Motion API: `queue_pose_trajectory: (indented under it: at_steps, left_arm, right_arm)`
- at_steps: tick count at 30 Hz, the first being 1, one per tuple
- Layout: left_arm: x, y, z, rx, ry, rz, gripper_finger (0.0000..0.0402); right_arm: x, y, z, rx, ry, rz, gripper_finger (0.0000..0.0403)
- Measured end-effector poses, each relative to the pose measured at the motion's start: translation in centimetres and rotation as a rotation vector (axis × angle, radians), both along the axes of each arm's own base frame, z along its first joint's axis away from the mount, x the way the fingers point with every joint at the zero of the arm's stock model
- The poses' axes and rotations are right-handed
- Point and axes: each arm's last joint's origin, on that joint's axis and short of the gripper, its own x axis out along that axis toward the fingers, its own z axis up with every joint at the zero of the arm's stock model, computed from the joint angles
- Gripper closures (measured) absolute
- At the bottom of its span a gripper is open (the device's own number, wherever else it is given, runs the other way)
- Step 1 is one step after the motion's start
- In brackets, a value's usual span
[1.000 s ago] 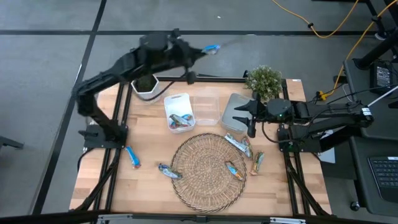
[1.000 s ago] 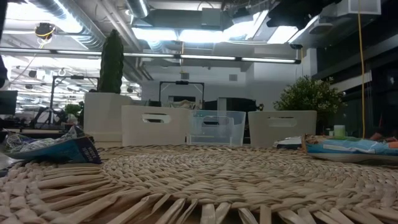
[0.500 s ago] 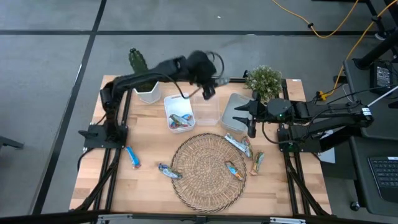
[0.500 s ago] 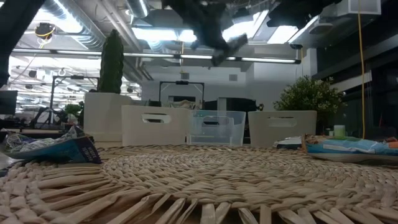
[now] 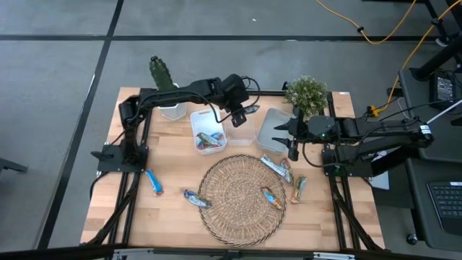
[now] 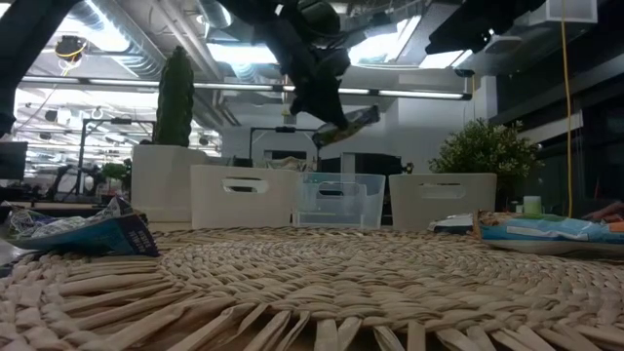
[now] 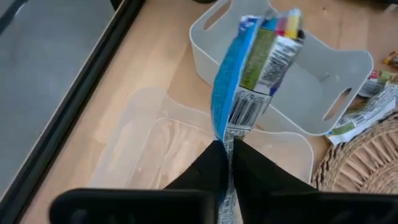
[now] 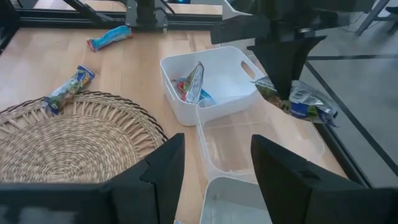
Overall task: Pick and place Granola Bars by type
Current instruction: Put the blue granola bar into the transparent bin
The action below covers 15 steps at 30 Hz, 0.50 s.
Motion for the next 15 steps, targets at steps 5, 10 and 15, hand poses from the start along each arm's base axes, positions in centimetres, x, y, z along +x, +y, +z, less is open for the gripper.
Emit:
queue_pose_trajectory:
  at_steps: [5,10,15]
  left_arm:
    - [-0.1,0.0,0.1,0.004,0.005,0.003,0.0321]
    - [-0.5,-0.2,0.5,0.001,0.009,0.000,0.0262]
    - [-2.6,-1.2,4.5,-0.006,-0.090,-0.038,0.0224]
  right_arm:
    - [0.0,0.0,0.0,0.000,-0.001,0.000,0.0216]
    - [0.0,0.0,0.0,0.007,-0.002,-0.004,0.0216]
    - [0.0,0.0,0.0,0.007,-0.002,-0.004,0.0216]
